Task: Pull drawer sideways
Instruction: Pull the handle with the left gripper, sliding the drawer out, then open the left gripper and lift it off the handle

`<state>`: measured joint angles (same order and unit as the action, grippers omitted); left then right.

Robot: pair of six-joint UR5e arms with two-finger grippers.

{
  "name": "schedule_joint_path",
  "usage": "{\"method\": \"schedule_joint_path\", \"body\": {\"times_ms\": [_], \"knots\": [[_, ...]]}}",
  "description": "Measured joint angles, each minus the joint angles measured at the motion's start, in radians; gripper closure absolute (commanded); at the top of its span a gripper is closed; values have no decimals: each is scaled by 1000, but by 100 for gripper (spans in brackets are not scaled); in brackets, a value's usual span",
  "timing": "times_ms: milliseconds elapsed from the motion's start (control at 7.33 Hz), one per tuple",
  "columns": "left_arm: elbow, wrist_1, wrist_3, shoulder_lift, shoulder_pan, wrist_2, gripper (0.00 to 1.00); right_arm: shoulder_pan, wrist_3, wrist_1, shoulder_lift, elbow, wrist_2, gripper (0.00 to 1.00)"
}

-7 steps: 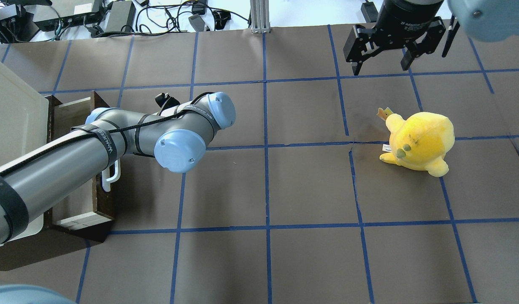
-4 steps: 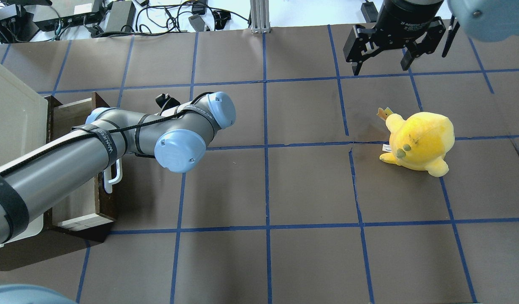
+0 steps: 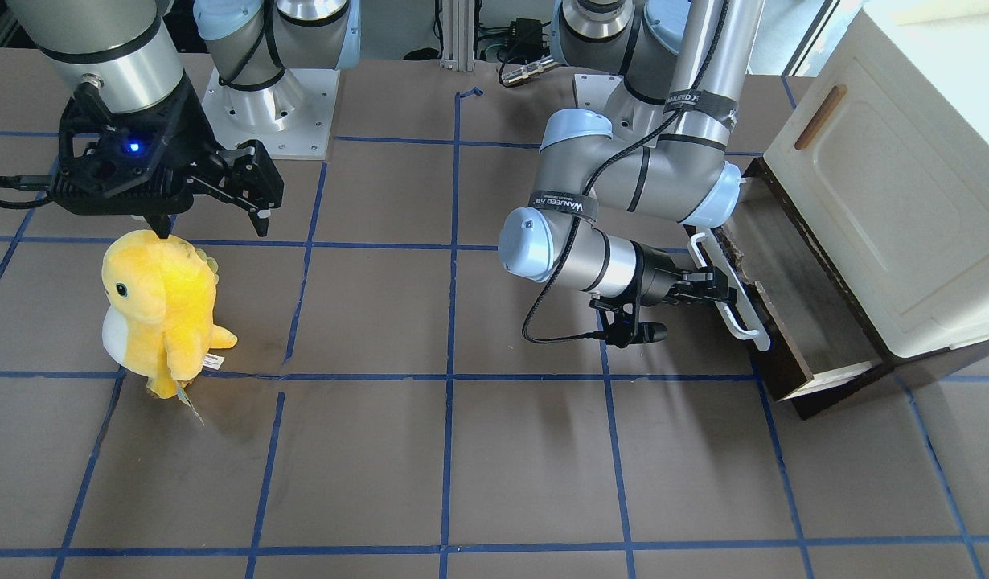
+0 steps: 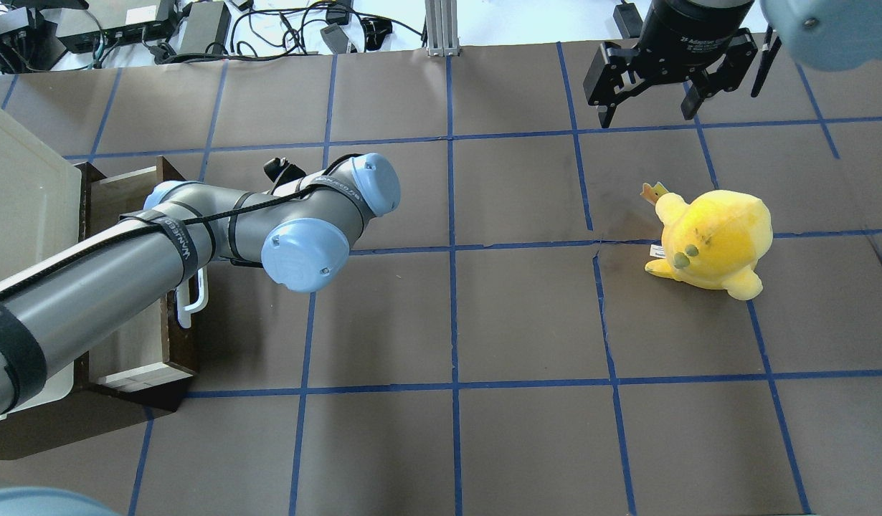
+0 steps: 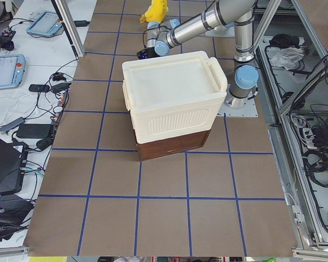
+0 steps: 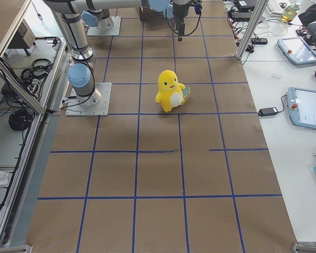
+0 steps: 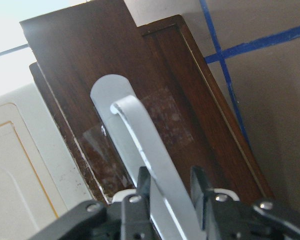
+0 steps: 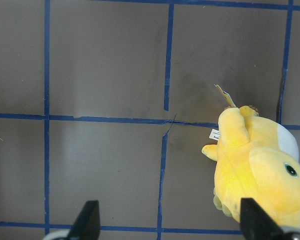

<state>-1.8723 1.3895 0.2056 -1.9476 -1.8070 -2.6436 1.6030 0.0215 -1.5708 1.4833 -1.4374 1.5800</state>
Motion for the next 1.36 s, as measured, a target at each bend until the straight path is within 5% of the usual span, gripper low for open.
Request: {"method": "schedule_joint_path", "body": {"times_ms": [682,1227,1364], "knots": [[71,10,-7,32,-42,127,46,0,0,0,0,0,0,0],[193,19,-72,142,-54,554,2,0,0,0,0,0,0,0],[210,19,-105,186,-36,654,0,0,1,0,0,0,0,0]]}}
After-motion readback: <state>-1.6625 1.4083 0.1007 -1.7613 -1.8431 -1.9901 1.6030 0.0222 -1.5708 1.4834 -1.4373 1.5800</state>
